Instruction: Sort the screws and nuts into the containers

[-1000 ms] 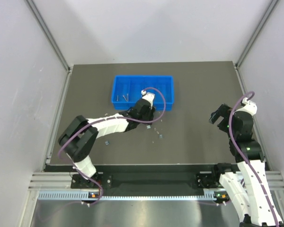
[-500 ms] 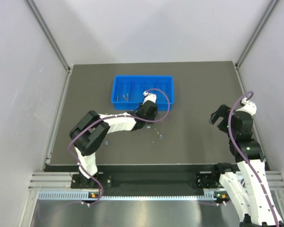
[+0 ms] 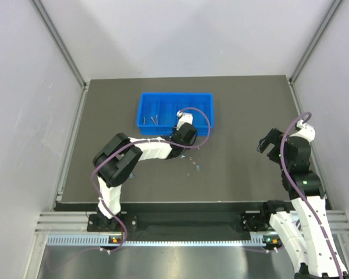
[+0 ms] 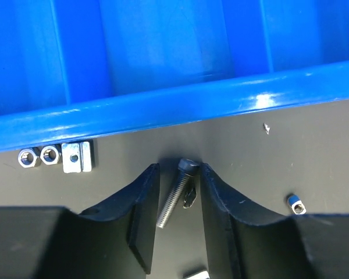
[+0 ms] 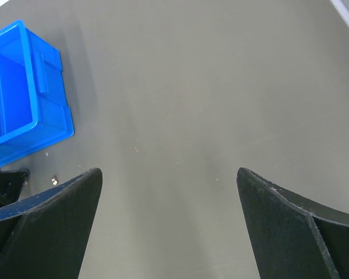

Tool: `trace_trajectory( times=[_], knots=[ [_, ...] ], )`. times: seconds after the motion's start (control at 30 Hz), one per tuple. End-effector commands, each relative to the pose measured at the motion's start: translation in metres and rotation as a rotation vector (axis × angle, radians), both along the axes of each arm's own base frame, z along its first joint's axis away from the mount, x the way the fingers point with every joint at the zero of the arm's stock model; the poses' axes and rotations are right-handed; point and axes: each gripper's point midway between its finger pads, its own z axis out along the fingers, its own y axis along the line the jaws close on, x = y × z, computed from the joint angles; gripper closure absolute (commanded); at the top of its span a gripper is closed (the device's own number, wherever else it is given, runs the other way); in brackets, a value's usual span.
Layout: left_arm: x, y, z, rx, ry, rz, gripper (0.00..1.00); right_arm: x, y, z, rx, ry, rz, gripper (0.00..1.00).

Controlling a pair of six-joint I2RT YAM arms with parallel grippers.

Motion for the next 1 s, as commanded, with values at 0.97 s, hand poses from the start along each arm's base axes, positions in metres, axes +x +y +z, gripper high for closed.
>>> trace_trajectory(
  times=[0.97],
  knots=[
    [-0.024,0.033,0.111,-0.223,-0.165,0.076,0.98,0.009,0.005,0.008,0.012,-0.033,0.021,0.0]
  ],
)
